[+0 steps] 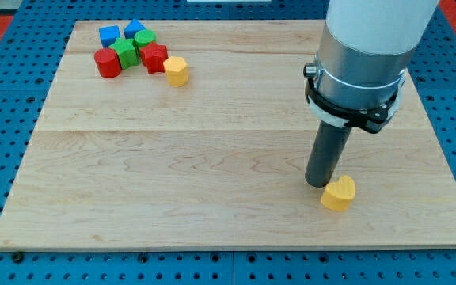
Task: Point at the blue cube
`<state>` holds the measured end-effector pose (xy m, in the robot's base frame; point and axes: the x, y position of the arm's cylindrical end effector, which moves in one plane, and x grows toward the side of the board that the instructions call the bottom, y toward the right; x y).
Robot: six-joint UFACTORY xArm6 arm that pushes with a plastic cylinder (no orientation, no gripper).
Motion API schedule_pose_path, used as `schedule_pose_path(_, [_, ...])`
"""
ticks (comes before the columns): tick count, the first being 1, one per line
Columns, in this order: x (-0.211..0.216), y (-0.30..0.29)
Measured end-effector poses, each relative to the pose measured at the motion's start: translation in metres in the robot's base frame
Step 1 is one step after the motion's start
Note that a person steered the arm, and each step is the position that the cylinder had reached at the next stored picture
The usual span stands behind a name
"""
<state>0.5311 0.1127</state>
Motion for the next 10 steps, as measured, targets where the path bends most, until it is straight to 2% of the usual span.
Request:
schedule_pose_path(3, [0.0,-0.001])
schedule_pose_path(4, [-0.018,-0.029])
schedule_pose_path(6, [-0.076,-0.137])
schedule_pose_path(8, [-0.096,-0.265])
schedule_pose_path(10, [-0.159,-0.366])
